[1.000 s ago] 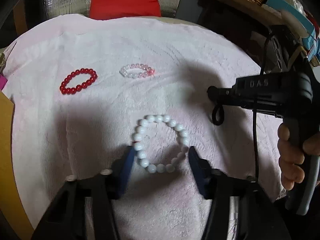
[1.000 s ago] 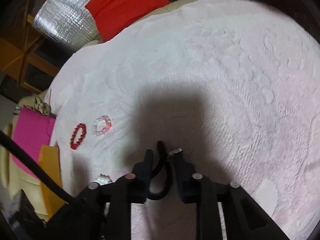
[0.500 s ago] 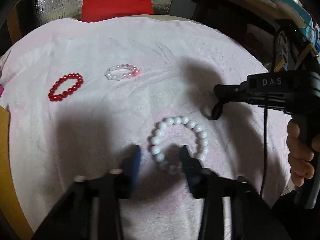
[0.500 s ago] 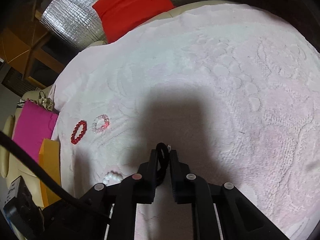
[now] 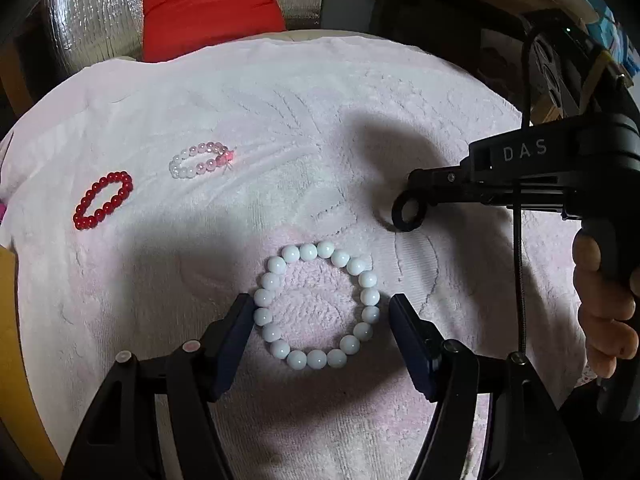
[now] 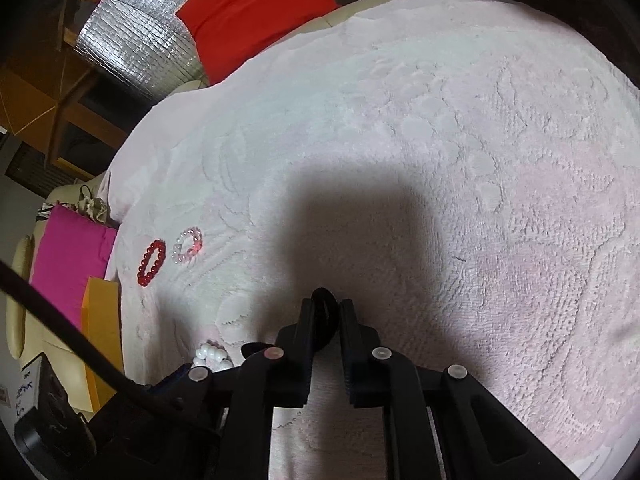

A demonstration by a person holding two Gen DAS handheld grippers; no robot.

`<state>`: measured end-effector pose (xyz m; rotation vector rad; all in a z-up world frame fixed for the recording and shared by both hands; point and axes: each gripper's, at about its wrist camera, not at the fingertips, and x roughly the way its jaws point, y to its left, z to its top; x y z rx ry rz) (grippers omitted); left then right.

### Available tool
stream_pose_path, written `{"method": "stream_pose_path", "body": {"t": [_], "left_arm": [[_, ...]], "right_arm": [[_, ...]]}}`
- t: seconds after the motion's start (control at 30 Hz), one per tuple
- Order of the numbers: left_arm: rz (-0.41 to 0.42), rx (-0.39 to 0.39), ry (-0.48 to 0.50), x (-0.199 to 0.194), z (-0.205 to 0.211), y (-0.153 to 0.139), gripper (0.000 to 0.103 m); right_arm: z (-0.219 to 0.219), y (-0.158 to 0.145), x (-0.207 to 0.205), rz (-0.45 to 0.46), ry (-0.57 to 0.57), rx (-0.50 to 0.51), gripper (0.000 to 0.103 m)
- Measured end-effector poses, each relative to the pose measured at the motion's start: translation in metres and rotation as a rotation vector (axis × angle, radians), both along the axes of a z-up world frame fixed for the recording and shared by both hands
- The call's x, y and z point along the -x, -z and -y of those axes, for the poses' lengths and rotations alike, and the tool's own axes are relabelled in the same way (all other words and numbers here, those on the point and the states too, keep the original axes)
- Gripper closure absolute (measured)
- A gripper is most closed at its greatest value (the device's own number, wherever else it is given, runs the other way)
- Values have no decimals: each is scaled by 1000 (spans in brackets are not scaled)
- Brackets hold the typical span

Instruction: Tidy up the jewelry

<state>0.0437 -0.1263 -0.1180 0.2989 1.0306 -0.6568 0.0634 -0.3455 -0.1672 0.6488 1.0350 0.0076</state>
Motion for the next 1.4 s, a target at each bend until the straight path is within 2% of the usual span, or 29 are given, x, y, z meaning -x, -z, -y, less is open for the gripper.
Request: {"method": "stream_pose_path", "body": {"t": [0.07,0.13,0.2,0.23,0.33,0.7,1.0,1.07,1.13,1.23,1.3,1.4], "left_arm": [[12,9,-7,1,-2,-1,36],[31,4,-7,3,-5,-2,56],[35,15,-15,9,-14,-8,70],[35,18,-16,8,-15,-8,83],[41,36,-26,8,-22,-12,93],[71,97,-93,4,-56,-31,93],[156,172,-184,10,-105,-70,93],[182,178,-206,12,-115,-76,93],[208,169,-227,14,-125,-80,93],[206,152,-241,14,-134,-78,93],[200,149,-249,11,-136,-77,93],[209,154,-255,11,-139,-79,93]], "right_arm": [[0,0,0,0,0,0,91],[0,0,0,1,0,7,91],[-1,-1,-1,1,1,11,90],[-2,-1,-1,2,2,11,90],[-3,-3,0,7,6,11,90],[-23,-27,3,100,-30,-11,90],[-55,-49,0,179,-82,-38,90],[-62,-56,0,182,-88,-9,90],[-66,-60,-1,142,-63,78,90],[-55,-53,-2,77,-19,82,79],[-43,-42,-4,17,27,86,39],[-32,-30,-5,-6,77,52,38]]}}
